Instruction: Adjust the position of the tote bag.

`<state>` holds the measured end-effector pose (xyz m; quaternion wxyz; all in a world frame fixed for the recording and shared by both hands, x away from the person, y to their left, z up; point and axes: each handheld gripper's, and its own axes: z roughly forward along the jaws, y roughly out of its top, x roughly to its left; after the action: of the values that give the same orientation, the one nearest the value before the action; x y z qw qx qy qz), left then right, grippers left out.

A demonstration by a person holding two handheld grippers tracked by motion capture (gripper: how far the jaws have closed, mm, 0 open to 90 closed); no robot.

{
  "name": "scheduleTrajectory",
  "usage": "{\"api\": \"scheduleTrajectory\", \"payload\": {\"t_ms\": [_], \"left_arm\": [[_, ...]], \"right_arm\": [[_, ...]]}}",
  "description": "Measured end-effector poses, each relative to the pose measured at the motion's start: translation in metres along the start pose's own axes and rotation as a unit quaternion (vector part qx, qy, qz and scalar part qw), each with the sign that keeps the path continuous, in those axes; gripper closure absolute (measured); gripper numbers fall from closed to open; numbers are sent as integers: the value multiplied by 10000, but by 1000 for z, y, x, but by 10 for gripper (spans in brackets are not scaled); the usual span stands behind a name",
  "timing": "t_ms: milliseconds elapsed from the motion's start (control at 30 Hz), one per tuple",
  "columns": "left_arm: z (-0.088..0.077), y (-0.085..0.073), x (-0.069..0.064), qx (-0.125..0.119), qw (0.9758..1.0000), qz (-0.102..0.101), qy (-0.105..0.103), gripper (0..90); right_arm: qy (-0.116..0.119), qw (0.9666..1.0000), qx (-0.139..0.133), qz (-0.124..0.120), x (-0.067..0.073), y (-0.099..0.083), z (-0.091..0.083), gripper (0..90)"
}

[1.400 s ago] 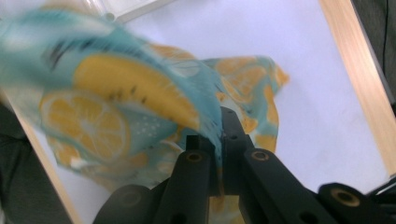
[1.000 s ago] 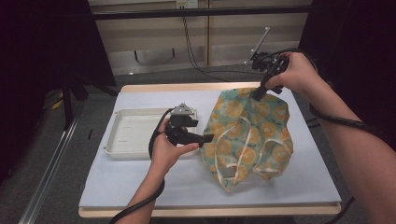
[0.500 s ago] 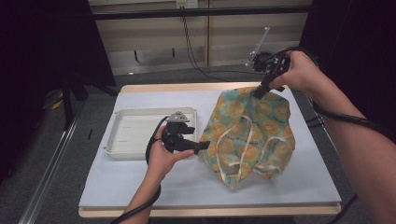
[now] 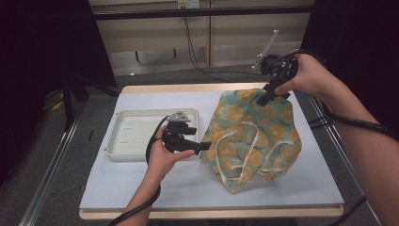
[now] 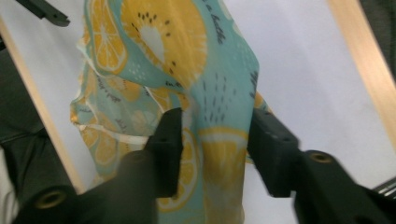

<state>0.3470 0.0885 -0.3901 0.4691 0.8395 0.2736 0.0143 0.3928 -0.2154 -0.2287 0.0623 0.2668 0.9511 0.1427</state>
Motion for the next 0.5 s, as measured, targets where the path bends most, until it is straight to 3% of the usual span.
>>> {"api": "scheduleTrajectory", "payload": {"t_ms": [67, 200, 467, 500], "left_arm": [[0, 6, -2, 34, 10000, 64, 17, 171], [0, 18, -5, 42, 9998, 215, -42, 210], [3, 35, -11, 127, 9988, 440, -147, 292], [4, 40, -12, 188, 9983, 527, -141, 326]], "right_arm": [[52, 9998, -50, 187, 1, -5, -2, 419], [-120, 9993, 0, 344, 5, -14, -7, 361], [-242, 9981, 35, 565, 9, -37, -14, 339], [-266, 9973, 62, 689, 10, -42, -14, 340]]}}
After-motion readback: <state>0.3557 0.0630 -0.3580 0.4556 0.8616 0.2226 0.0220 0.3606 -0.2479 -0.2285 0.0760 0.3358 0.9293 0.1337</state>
